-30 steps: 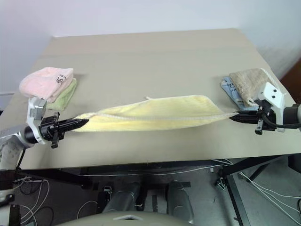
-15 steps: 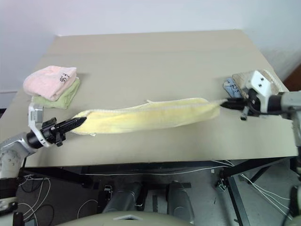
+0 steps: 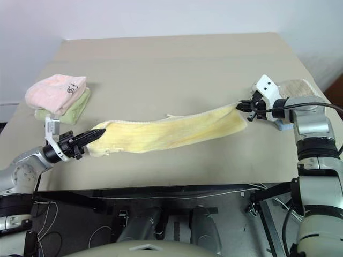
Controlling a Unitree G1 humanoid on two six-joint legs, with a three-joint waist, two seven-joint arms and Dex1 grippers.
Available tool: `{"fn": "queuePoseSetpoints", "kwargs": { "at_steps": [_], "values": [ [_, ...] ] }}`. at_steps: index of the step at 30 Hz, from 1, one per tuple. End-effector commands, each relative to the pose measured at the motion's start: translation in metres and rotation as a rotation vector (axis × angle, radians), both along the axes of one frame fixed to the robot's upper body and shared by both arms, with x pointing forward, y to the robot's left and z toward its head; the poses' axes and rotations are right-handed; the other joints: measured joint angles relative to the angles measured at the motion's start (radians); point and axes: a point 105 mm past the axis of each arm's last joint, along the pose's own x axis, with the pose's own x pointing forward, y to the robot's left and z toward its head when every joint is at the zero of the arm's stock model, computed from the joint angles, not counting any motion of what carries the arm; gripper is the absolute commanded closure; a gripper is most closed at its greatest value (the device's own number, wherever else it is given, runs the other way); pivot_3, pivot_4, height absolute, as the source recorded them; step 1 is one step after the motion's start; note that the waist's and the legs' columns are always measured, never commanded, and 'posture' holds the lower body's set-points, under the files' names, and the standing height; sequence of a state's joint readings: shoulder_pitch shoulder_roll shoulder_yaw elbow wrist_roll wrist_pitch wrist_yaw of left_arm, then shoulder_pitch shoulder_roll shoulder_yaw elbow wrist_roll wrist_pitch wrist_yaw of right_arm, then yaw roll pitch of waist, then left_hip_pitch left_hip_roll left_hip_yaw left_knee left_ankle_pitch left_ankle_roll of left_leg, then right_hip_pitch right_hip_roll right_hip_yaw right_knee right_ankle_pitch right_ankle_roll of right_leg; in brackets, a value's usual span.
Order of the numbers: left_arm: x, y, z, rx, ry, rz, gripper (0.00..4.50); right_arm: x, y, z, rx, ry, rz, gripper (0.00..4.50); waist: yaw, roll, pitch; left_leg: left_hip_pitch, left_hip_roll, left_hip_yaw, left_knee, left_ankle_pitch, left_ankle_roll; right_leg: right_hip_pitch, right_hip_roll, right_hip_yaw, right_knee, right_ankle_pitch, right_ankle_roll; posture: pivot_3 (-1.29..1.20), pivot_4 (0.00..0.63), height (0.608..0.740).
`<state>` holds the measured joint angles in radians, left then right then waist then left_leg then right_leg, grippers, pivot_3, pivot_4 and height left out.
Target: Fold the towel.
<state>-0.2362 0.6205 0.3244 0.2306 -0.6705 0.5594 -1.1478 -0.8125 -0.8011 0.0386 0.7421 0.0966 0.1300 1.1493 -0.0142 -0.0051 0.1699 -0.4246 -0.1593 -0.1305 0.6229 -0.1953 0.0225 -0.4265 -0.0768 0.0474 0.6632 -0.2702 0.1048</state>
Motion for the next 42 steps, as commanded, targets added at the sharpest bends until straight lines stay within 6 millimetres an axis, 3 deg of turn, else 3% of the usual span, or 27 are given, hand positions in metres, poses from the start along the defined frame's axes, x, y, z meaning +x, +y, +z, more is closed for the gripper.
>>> {"fn": "queuePoseSetpoints", "kwargs": {
  "at_steps": [1,15,23,42],
  "values": [
    [0.004,-0.003,0.007,0.003,-0.038,0.001,4.49,0.008,0.006,0.015,-0.004,-0.056,0.014,4.5,0.0,0.0,0.0,0.0,0.0,0.0,0.0,0.0,0.0,0.0,0.0,0.0,0.0,0.0,0.0,0.0,0.15,0.74],
    [0.011,0.015,0.004,0.021,-0.052,0.11,4.49,0.018,0.01,0.01,-0.044,-0.06,0.019,4.5,0.0,0.0,0.0,0.0,0.0,0.0,0.0,0.0,0.0,0.0,0.0,0.0,0.0,0.0,0.0,0.0,0.15,0.74],
    [0.013,0.019,0.002,0.026,-0.054,0.128,4.49,0.017,0.006,0.001,-0.119,-0.044,0.021,4.5,-0.001,0.0,0.0,0.0,0.0,0.0,0.0,0.0,0.0,0.0,0.0,0.0,0.0,0.0,0.0,0.0,0.15,0.74],
    [0.015,0.031,-0.006,0.034,-0.043,0.183,4.49,0.027,0.008,-0.001,-0.129,-0.063,-0.023,4.5,-0.004,0.0,0.0,0.001,0.0,0.0,0.0,0.0,-0.001,0.0,0.001,0.0,0.001,0.0,0.0,0.0,0.15,0.74]
  ]
}}
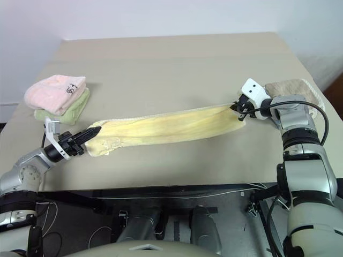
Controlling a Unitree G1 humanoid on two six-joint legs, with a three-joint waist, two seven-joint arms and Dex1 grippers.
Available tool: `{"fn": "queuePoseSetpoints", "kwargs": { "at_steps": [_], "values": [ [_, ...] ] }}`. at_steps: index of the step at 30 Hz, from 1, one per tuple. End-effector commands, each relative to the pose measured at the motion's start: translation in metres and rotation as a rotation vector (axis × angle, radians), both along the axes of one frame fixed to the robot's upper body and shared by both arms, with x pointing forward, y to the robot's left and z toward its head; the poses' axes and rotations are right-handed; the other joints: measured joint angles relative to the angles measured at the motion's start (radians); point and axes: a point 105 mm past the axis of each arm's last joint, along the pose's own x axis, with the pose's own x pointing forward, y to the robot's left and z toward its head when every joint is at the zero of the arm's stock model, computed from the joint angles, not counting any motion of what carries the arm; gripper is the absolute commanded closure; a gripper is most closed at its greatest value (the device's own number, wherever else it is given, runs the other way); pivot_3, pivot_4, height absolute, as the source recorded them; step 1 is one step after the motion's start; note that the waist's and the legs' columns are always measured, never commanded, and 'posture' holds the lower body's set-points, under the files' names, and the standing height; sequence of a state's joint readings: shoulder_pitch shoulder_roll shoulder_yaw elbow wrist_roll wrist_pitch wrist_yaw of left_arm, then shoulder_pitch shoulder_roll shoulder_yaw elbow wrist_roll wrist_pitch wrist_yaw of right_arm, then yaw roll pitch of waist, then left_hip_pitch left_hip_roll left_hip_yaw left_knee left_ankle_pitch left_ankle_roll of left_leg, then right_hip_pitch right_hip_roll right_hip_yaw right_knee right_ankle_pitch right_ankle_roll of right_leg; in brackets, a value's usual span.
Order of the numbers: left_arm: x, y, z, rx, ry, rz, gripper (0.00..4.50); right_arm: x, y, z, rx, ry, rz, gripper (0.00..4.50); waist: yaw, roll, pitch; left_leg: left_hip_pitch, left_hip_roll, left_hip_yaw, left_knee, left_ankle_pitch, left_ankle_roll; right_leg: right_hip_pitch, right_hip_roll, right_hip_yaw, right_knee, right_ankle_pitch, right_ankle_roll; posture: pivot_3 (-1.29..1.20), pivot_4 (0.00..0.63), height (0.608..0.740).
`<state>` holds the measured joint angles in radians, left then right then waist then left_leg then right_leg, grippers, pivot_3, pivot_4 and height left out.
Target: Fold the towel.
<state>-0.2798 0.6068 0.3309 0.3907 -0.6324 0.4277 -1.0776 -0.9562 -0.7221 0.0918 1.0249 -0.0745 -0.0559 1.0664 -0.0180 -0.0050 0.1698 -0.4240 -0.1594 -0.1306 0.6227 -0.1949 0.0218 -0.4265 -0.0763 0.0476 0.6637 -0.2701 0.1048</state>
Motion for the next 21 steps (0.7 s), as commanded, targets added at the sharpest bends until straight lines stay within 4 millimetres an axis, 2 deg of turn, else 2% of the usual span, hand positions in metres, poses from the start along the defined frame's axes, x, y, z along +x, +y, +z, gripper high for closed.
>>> {"fn": "queuePoseSetpoints", "kwargs": {
  "at_steps": [1,5,6,8,14,18,19,21],
  "values": [
    [-0.002,0.008,0.007,0.016,-0.033,0.019,4.49,0.004,0.005,0.013,-0.001,-0.04,0.018,4.5,0.0,0.0,0.0,0.0,0.0,0.0,0.0,0.0,0.0,0.0,0.0,0.0,0.0,0.0,0.0,0.0,0.15,0.74],
    [-0.004,0.004,0.008,-0.011,-0.021,-0.011,4.49,0.005,0.009,0.015,0.032,-0.028,0.021,4.5,0.001,0.0,0.0,0.0,0.0,0.0,0.0,0.0,0.0,0.0,0.0,0.0,0.0,0.0,0.0,0.0,0.15,0.74],
    [-0.004,0.003,0.009,-0.022,-0.018,-0.017,4.02,0.005,0.01,0.017,0.048,-0.031,0.018,4.03,0.0,0.0,0.0,0.0,0.0,0.0,0.0,0.0,0.0,0.0,0.0,0.0,0.0,0.0,0.0,0.0,0.15,0.74],
    [-0.005,0.004,0.009,-0.029,-0.009,-0.021,3.49,0.003,0.013,0.019,0.072,-0.021,0.049,3.5,0.0,0.0,0.0,0.0,0.0,0.0,0.0,0.0,0.0,0.0,0.0,0.0,0.0,0.0,0.0,0.0,0.15,0.74],
    [-0.008,0.009,0.013,-0.039,0.002,-0.018,1.51,0.001,0.014,0.026,0.102,-0.033,0.063,1.53,0.0,0.0,0.0,0.0,0.0,0.0,0.0,0.0,0.0,0.0,0.0,0.0,0.0,0.0,0.0,0.0,0.15,0.74],
    [-0.009,0.017,0.025,-0.021,-0.059,0.018,0.2,-0.003,0.008,0.036,0.167,-0.031,0.047,0.2,0.0,0.0,0.0,0.0,0.0,0.0,0.0,0.0,0.0,0.0,0.0,0.0,0.0,0.0,0.0,0.0,0.15,0.74],
    [-0.009,0.019,0.028,-0.011,-0.079,0.03,0.05,-0.003,0.006,0.039,0.193,-0.033,0.033,0.05,0.001,0.0,0.0,0.0,0.0,0.0,0.0,0.0,0.0,0.0,0.0,0.0,0.0,0.0,0.0,0.0,0.15,0.74],
    [-0.01,0.022,0.038,-0.007,-0.122,0.047,0.05,-0.005,0.0,0.044,0.264,-0.01,-0.003,0.05,0.002,0.0,0.0,0.0,0.0,0.0,0.0,0.0,0.0,0.0,0.0,0.0,0.0,0.0,0.0,0.0,0.15,0.74]
  ]
}}
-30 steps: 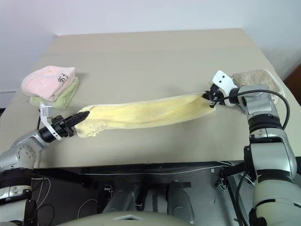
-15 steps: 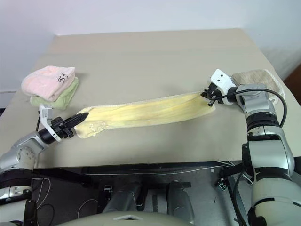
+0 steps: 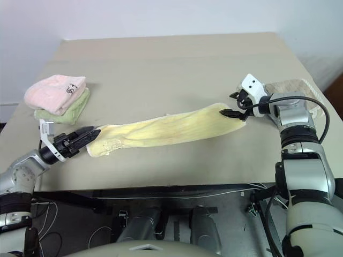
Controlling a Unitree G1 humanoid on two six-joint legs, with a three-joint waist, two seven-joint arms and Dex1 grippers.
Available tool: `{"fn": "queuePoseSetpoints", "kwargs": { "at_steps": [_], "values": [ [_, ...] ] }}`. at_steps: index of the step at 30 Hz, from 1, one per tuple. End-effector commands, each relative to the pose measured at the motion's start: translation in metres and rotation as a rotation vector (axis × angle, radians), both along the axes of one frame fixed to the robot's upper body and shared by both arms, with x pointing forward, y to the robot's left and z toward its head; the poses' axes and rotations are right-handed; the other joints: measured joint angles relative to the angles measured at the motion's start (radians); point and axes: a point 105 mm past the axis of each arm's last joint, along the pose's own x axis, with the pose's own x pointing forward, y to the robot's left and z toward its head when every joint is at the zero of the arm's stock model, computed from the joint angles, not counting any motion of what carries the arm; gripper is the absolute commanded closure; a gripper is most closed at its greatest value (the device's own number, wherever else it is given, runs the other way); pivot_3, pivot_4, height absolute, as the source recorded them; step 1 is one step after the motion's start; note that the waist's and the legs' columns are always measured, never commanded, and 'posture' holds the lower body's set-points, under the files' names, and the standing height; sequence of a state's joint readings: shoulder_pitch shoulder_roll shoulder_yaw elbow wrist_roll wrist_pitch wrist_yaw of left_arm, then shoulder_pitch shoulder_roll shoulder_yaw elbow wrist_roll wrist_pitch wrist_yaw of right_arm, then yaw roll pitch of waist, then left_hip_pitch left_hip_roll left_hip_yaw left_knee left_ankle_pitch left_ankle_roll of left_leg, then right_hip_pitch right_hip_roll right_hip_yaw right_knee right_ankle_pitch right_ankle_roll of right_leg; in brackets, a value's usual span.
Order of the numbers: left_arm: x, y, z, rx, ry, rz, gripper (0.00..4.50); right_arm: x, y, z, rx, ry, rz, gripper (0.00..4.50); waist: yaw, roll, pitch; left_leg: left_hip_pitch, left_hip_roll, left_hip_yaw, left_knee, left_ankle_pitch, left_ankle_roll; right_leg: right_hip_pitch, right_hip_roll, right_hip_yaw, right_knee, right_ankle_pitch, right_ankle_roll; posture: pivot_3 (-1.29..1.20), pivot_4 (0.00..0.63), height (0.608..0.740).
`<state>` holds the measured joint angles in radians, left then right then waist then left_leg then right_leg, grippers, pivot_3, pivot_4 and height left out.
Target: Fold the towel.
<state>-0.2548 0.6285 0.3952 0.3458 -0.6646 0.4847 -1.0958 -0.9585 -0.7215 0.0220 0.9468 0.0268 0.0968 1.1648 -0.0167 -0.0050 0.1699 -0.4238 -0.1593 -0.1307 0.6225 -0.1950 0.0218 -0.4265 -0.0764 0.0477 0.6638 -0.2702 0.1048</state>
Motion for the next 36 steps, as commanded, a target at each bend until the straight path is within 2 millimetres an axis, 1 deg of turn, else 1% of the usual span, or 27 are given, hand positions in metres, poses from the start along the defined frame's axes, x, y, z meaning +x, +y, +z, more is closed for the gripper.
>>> {"fn": "queuePoseSetpoints", "kwargs": {
  "at_steps": [1,4,6,8,9,11,13,14,17,20,27,30,36],
  "values": [
    [-0.002,0.011,0.031,0.026,-0.123,0.039,0.05,-0.003,-0.01,0.026,0.106,-0.017,-0.044,0.05,0.001,0.0,0.0,0.0,0.0,0.0,0.0,0.0,0.0,0.0,0.0,0.0,0.0,0.0,0.0,0.0,0.15,0.74],
    [-0.005,0.01,0.048,0.021,-0.179,0.027,0.05,-0.011,-0.014,0.027,0.197,0.07,-0.084,0.05,0.003,0.0,0.0,0.0,0.0,0.0,0.0,0.0,0.0,0.0,0.0,0.0,0.0,0.0,0.0,0.0,0.15,0.74],
    [-0.006,0.003,0.06,0.033,-0.224,0.003,0.05,-0.014,-0.018,0.033,0.366,0.176,-0.159,0.05,0.003,0.0,0.0,0.0,0.0,0.0,0.0,0.0,0.0,0.0,0.0,0.0,0.0,0.0,0.0,0.0,0.15,0.74],
    [-0.008,-0.007,0.064,0.068,-0.259,-0.033,0.05,-0.02,-0.02,0.039,0.512,0.249,-0.19,0.05,0.003,0.0,0.0,0.0,0.0,0.0,0.0,0.0,0.0,0.0,0.0,0.0,0.0,0.0,0.0,0.0,0.15,0.74],
    [-0.009,-0.015,0.066,0.079,-0.273,-0.063,0.05,-0.021,-0.023,0.041,0.587,0.283,-0.228,0.05,0.004,0.0,0.0,0.0,0.0,0.0,0.0,0.0,0.0,0.0,-0.001,0.0,0.0,0.0,0.0,0.0,0.15,0.74],
    [-0.011,-0.028,0.069,0.085,-0.295,-0.11,0.05,-0.022,-0.03,0.038,0.695,0.343,-0.325,0.05,0.004,0.0,0.0,0.0,0.0,0.0,-0.001,0.0,0.0,0.0,-0.001,0.0,-0.001,0.0,0.0,0.0,0.15,0.74],
    [-0.013,-0.041,0.071,0.085,-0.311,-0.155,0.05,-0.024,-0.037,0.029,0.767,0.411,-0.412,0.05,0.005,0.0,0.0,-0.001,0.0,0.0,-0.001,0.0,0.0,0.0,-0.001,0.0,-0.001,0.0,0.0,0.0,0.15,0.74],
    [-0.014,-0.044,0.071,0.085,-0.314,-0.164,0.05,-0.025,-0.037,0.027,0.783,0.427,-0.432,0.05,0.005,0.0,0.0,-0.001,0.0,0.0,-0.002,0.0,0.0,0.0,-0.001,0.0,-0.002,0.0,0.0,0.0,0.15,0.74],
    [-0.019,-0.065,0.068,0.083,-0.324,-0.239,0.05,-0.037,-0.042,0.017,0.901,0.501,-0.477,0.05,0.005,0.0,0.0,-0.001,0.0,0.0,-0.002,0.0,0.0,0.0,-0.001,0.0,-0.002,0.0,0.0,0.0,0.15,0.74],
    [-0.02,-0.076,0.065,0.07,-0.319,-0.282,0.05,-0.048,-0.047,0.01,0.97,0.538,-0.518,0.05,0.005,0.0,0.0,-0.001,0.0,0.0,-0.004,0.0,0.001,0.0,-0.001,0.0,-0.004,0.0,0.0,0.0,0.15,0.74],
    [-0.019,-0.088,0.062,0.07,-0.319,-0.344,0.05,-0.066,-0.051,-0.004,1.019,0.588,-0.583,0.05,0.004,0.0,0.0,-0.001,0.0,0.0,-0.004,0.0,0.001,0.0,-0.001,0.0,-0.004,0.0,0.0,0.0,0.15,0.74],
    [-0.019,-0.093,0.06,0.087,-0.324,-0.374,0.05,-0.071,-0.048,-0.007,1.028,0.599,-0.588,0.05,0.005,0.0,0.0,-0.001,0.0,0.0,-0.004,0.0,0.001,0.0,-0.001,0.0,-0.004,0.0,0.0,0.0,0.15,0.74],
    [-0.017,-0.097,0.059,0.085,-0.327,-0.387,0.05,-0.077,-0.036,-0.018,1.02,0.643,-0.585,0.05,0.003,0.0,0.0,-0.001,0.0,0.0,-0.004,0.001,0.003,0.0,-0.001,0.0,-0.004,0.0,0.0,0.0,0.15,0.74]
  ]
}}
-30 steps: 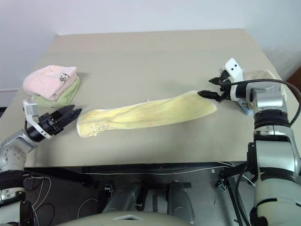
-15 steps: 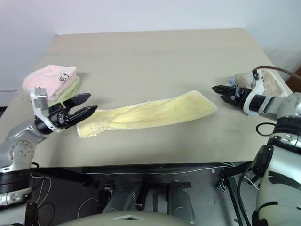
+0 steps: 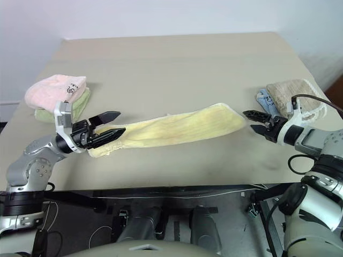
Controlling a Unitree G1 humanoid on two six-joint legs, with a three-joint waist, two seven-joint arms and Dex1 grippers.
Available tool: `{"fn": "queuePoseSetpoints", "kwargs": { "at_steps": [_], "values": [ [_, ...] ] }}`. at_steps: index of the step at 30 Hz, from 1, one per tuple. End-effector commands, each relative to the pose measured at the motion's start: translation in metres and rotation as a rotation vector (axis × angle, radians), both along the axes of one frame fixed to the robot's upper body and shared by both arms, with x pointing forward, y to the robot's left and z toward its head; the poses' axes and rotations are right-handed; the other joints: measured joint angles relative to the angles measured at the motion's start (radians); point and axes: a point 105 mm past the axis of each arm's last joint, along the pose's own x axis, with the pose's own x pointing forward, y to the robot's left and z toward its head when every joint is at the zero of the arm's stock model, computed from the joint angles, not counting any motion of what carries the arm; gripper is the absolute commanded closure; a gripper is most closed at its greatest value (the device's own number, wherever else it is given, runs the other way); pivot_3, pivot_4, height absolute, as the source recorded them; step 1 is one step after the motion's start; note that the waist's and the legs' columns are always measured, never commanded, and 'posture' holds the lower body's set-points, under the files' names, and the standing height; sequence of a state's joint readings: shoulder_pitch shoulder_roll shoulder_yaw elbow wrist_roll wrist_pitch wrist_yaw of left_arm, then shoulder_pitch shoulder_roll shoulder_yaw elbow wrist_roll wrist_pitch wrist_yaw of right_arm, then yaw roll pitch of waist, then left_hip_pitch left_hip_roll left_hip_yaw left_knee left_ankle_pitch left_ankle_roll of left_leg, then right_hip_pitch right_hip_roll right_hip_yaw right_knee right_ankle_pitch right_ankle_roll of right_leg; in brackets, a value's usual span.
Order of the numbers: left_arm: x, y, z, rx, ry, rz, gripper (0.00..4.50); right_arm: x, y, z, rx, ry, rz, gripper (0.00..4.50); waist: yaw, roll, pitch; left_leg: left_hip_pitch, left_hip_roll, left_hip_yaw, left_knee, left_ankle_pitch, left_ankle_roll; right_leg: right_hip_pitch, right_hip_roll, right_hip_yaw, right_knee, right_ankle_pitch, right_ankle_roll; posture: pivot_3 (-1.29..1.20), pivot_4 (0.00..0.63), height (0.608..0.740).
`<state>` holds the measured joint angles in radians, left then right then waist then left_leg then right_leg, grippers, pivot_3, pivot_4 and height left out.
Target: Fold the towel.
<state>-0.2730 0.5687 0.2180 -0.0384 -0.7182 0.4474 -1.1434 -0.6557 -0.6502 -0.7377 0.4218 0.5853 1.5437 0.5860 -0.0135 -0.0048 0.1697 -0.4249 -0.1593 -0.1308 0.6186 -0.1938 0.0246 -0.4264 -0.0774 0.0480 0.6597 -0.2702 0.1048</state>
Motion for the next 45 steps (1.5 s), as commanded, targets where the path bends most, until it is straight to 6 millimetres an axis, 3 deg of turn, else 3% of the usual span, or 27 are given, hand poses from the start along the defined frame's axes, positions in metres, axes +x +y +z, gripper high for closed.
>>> {"fn": "queuePoseSetpoints", "kwargs": {
  "at_steps": [1,11,18,21,28,32,37,45],
  "values": [
    [0.0,0.0,0.006,0.0,-0.038,-0.005,0.05,-0.002,0.004,0.008,0.009,-0.033,0.005,0.05,0.0,0.0,0.0,0.0,0.0,0.0,0.0,0.0,0.0,0.0,0.0,0.0,0.0,0.0,0.0,0.0,0.15,0.74],
    [0.002,-0.002,0.004,0.009,-0.04,-0.008,0.05,0.009,0.028,-0.005,0.031,-0.007,0.007,0.05,-0.002,0.0,0.0,0.0,0.0,0.0,0.0,0.0,0.0,0.0,0.0,0.0,0.0,0.0,0.0,0.0,0.15,0.74],
    [0.002,-0.003,0.003,0.017,-0.044,-0.003,0.05,0.023,0.025,-0.012,0.035,0.027,-0.072,0.05,-0.002,-0.001,-0.001,0.002,0.0,0.0,0.0,0.0,0.0,0.001,0.0,0.0,0.001,0.0,0.0,0.0,0.15,0.74],
    [0.001,-0.001,0.003,0.018,-0.045,0.003,0.0,0.025,0.026,-0.014,0.041,0.038,-0.08,0.6,-0.002,-0.001,-0.001,0.002,0.0,0.0,0.001,0.0,0.0,0.002,0.0,0.0,0.0,0.0,0.0,0.0,0.15,0.74],
    [0.0,-0.001,0.001,0.02,-0.044,0.011,0.0,0.024,0.026,-0.02,0.024,0.064,-0.072,3.02,-0.004,0.0,-0.001,0.002,0.0,0.0,0.0,0.0,0.0,0.001,0.0,0.0,0.001,0.0,0.0,0.0,0.15,0.74],
    [0.001,-0.001,0.0,0.022,-0.043,0.011,0.0,0.014,0.031,-0.02,0.024,0.053,-0.009,4.37,0.0,-0.001,-0.001,0.001,0.0,0.0,0.0,0.0,0.0,0.001,0.0,0.0,0.0,0.0,0.0,0.0,0.15,0.74],
    [0.003,-0.002,-0.001,0.019,-0.041,0.007,0.0,0.001,0.018,-0.02,0.033,0.052,-0.02,4.45,0.003,-0.001,-0.001,0.001,0.0,0.0,0.0,0.0,0.0,0.002,0.0,0.0,0.0,0.0,0.0,0.0,0.15,0.74],
    [0.008,-0.005,-0.001,0.017,-0.039,-0.006,0.0,-0.027,-0.032,-0.03,0.041,0.07,-0.185,4.45,0.011,-0.001,-0.001,0.001,0.0,-0.001,-0.002,0.0,0.001,0.003,0.0,-0.001,-0.004,0.0,0.0,0.0,0.15,0.74]
  ]
}}
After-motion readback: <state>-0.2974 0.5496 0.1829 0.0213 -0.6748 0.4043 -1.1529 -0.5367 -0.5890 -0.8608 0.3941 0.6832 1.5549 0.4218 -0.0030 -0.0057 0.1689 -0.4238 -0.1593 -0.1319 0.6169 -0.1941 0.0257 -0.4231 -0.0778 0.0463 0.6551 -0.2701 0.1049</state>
